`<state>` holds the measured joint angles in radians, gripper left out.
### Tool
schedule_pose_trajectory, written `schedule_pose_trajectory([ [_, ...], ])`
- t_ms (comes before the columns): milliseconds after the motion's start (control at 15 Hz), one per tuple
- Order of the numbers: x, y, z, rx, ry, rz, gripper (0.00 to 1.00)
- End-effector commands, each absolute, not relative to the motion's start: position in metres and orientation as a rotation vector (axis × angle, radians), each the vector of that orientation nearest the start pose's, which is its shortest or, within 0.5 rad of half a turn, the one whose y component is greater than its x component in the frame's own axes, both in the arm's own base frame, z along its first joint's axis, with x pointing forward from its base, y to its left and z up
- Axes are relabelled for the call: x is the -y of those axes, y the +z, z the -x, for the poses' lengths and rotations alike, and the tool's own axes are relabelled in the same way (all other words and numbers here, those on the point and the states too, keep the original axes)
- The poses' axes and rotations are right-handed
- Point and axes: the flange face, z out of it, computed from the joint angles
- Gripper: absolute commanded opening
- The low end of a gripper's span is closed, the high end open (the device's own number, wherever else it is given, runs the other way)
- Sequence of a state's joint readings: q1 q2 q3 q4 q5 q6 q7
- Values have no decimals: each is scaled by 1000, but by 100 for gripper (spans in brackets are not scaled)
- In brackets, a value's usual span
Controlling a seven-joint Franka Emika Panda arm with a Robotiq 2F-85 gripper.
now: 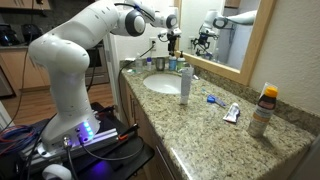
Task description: Move the white and blue pump bottle to the right
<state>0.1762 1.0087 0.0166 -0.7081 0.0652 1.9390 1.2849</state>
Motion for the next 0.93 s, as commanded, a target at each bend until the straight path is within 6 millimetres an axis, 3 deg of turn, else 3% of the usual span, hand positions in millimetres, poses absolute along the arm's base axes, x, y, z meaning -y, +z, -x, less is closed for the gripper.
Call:
schedule_pose_trajectory([
  [0, -156, 363, -801, -1592, -163, 2492, 100],
  [267, -155, 361, -801, -1592, -167, 2476, 100],
  [467, -148, 338, -807, -1631, -245, 2497, 100],
  [667, -144, 328, -808, -1636, -235, 2504, 100],
  [867, -148, 343, -807, -1585, -193, 2475, 100],
])
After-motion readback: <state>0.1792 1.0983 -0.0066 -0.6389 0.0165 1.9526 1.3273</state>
